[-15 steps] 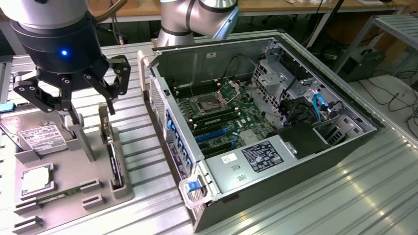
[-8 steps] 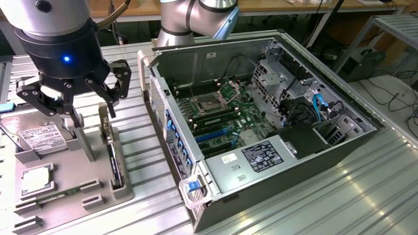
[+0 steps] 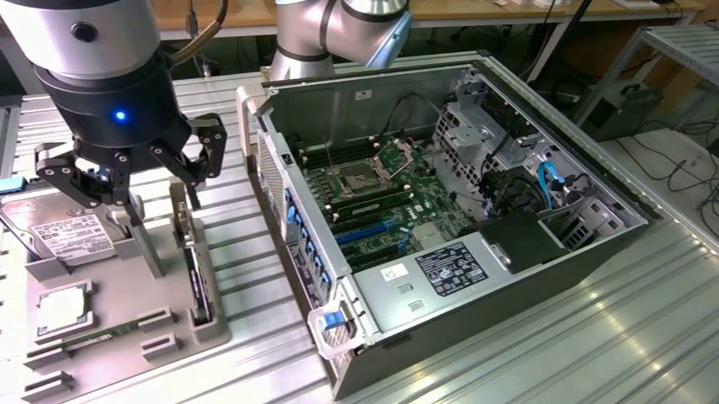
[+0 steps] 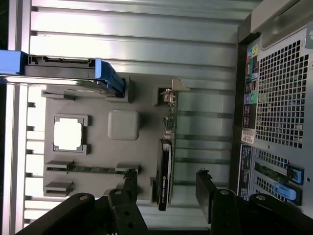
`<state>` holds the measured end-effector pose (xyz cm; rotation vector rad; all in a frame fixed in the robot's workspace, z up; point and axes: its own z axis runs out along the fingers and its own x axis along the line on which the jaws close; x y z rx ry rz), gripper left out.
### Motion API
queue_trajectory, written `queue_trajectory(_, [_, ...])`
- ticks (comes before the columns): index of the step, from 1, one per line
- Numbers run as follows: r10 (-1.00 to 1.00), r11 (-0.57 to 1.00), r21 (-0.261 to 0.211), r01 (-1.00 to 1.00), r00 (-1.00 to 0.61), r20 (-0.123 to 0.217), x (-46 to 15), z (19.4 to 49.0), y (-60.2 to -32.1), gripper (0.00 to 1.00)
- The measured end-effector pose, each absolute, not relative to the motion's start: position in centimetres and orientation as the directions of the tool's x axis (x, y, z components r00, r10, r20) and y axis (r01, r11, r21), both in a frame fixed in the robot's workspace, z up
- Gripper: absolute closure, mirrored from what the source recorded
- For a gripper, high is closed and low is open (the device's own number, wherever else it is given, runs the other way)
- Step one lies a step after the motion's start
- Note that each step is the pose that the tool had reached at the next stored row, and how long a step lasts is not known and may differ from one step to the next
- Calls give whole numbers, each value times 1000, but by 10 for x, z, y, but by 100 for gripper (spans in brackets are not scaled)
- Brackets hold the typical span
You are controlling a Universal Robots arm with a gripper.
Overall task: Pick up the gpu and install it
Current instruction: 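Pick up the gpu and move the gpu toward the slot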
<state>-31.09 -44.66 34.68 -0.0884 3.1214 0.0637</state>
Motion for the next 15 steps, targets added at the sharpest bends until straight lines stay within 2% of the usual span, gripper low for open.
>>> queue_trajectory(15, [-56,998,40,-57,-998,-19,-311,326,-447,40])
